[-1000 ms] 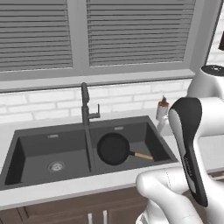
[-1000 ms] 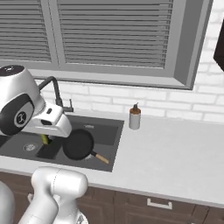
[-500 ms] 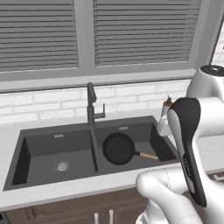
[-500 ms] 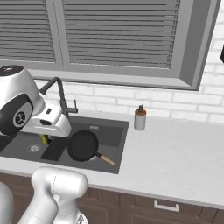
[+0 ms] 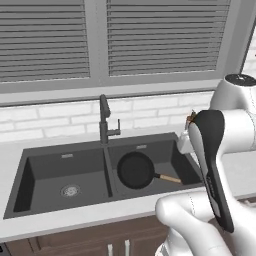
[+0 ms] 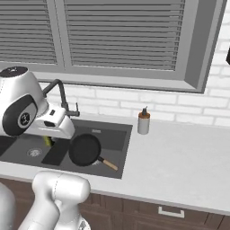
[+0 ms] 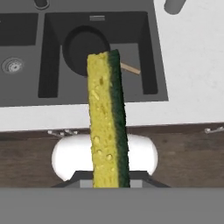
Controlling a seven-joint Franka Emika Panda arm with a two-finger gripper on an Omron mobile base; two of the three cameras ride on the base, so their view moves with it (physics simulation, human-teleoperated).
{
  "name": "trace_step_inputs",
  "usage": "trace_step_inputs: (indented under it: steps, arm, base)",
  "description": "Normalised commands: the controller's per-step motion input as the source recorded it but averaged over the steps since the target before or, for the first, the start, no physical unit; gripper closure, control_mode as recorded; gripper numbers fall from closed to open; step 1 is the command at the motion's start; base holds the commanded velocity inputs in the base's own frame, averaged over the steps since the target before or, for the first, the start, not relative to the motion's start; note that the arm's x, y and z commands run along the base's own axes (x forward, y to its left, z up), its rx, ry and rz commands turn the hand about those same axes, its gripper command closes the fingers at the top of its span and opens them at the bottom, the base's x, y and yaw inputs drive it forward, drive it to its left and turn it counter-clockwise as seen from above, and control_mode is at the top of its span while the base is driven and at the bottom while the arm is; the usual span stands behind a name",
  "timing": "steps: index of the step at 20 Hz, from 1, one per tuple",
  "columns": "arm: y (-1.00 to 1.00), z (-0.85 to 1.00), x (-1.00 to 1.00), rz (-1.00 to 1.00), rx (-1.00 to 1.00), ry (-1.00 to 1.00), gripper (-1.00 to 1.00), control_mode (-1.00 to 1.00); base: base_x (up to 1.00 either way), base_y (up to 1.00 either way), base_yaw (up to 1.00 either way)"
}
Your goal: Pick the pan and sponge and place them into the sink. Then turn on the water.
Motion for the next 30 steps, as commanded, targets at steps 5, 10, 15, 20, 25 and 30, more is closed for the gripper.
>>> trace_step_inputs:
  steps: [5,10,15,20,25,30]
  arm:
    - [0.32,-0.31,1.00,0.00,0.00,0.00,1.00,-1.00]
    - [0.13,-0.43,1.00,0.02,0.01,0.00,1.00,-1.00]
    - [0.00,-0.69,0.77,0.04,0.00,0.00,1.00,-1.00]
    - [0.06,-0.86,0.60,0.03,0.00,0.00,1.00,-1.00]
    - [0.12,-0.77,0.55,0.02,0.00,0.00,1.00,-1.00]
    - [0.03,-0.63,0.47,0.03,0.00,0.00,1.00,-1.00]
  base:
    - [0.00,0.00,0.00]
    - [0.00,0.00,0.00]
    - [0.00,0.00,0.00]
    - [0.00,0.00,0.00]
    - [0.00,0.00,0.00]
    - [0.00,0.00,0.00]
